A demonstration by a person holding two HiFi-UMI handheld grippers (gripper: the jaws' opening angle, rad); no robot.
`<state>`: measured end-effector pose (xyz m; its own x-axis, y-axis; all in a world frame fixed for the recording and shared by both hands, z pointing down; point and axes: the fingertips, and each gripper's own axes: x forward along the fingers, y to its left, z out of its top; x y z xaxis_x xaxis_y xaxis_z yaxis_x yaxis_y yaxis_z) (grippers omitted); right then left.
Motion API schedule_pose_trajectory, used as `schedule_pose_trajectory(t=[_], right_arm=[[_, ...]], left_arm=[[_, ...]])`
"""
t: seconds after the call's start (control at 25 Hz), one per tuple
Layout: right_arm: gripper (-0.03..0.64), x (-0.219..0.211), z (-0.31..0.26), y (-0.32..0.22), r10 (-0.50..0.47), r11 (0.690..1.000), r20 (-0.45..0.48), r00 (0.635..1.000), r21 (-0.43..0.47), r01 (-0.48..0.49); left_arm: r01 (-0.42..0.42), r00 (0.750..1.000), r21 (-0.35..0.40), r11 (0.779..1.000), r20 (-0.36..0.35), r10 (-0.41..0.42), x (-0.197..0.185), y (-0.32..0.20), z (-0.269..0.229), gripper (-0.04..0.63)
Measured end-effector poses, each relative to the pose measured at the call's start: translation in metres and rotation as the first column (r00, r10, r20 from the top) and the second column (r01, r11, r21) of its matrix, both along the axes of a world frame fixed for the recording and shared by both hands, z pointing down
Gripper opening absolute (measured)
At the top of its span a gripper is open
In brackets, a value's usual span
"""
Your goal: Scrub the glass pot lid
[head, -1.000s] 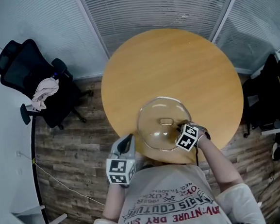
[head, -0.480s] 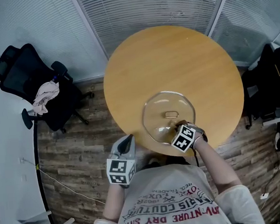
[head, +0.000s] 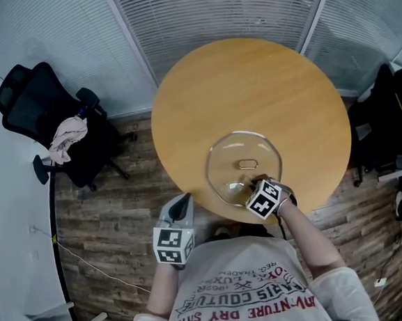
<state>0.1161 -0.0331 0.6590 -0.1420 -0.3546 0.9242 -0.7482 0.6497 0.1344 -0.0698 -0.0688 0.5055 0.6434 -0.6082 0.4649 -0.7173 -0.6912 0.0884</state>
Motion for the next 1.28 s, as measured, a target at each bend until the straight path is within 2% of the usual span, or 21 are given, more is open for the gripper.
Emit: schedule_pose_trajectory(t=[0.24,0.48,0.72,1.04,1.16,1.28], right_arm=[[0.054,0.053,-0.011,-0.005,0.019,1.0,-0.033,0.999,-0.005,-0.019],[0.054,0.097,-0.01,-0.026,-0.004,1.0,-0.053,0.999,0.014,0.004],[0.054,0.108,-0.005,-0.069,-0.106,0.99,-0.043,0.993,0.094,0.11],[0.054,0.12,-0.001,-0.124,-0.242,0.956,-0.047,0.969,0.158,0.246],[0.054,0.119,0.003,-0.136,-0.271,0.949,-0.034,0.962,0.158,0.273],[0.054,0.109,0.008,-0.147,-0.33,0.929,-0.048,0.943,0.163,0.333]], left_arm=[[-0.006,1.0,0.004,1.0,-0.008,0.006,0.032,-0.005,-0.004,0.008],[0.039,0.999,-0.013,0.999,-0.008,-0.039,0.059,-0.01,0.001,0.009],[0.124,0.992,-0.021,0.992,-0.014,-0.124,0.073,-0.016,0.003,0.008],[0.179,0.983,0.012,0.984,-0.044,-0.178,0.107,-0.025,-0.013,0.008],[0.21,0.977,0.032,0.977,-0.046,-0.208,0.106,-0.024,-0.018,0.008],[0.258,0.965,0.039,0.965,-0.05,-0.256,0.097,-0.022,-0.02,0.009]])
